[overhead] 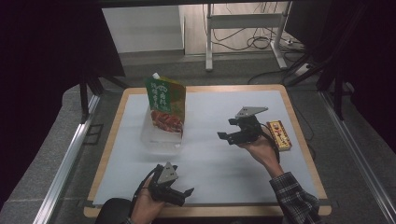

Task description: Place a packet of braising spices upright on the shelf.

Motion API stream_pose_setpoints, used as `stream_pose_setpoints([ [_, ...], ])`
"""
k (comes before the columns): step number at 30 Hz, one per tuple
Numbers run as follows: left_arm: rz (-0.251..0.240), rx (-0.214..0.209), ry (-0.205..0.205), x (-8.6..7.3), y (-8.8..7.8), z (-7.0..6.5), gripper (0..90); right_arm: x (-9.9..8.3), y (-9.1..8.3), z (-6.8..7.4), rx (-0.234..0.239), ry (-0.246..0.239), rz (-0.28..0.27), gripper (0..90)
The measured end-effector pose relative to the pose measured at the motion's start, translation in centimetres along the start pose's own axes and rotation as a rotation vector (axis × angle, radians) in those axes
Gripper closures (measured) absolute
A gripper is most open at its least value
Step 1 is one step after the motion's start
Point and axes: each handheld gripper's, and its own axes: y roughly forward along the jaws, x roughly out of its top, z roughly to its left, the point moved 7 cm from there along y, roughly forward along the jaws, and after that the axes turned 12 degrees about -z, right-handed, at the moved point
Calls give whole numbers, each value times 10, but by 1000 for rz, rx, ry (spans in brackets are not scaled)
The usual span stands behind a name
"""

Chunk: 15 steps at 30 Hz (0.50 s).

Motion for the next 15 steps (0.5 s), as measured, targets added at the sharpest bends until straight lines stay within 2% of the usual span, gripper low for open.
stream_pose_setpoints([
  [6,6,-3,6,-1,0,1,24,-9,-5,-8,-35,-12,22,238],
  [10,8,-3,3,-1,1,0,24,-12,-10,-15,-47,9,20,239],
  [15,18,-1,15,-2,2,-1,24,-14,-20,-29,-84,25,24,243],
])
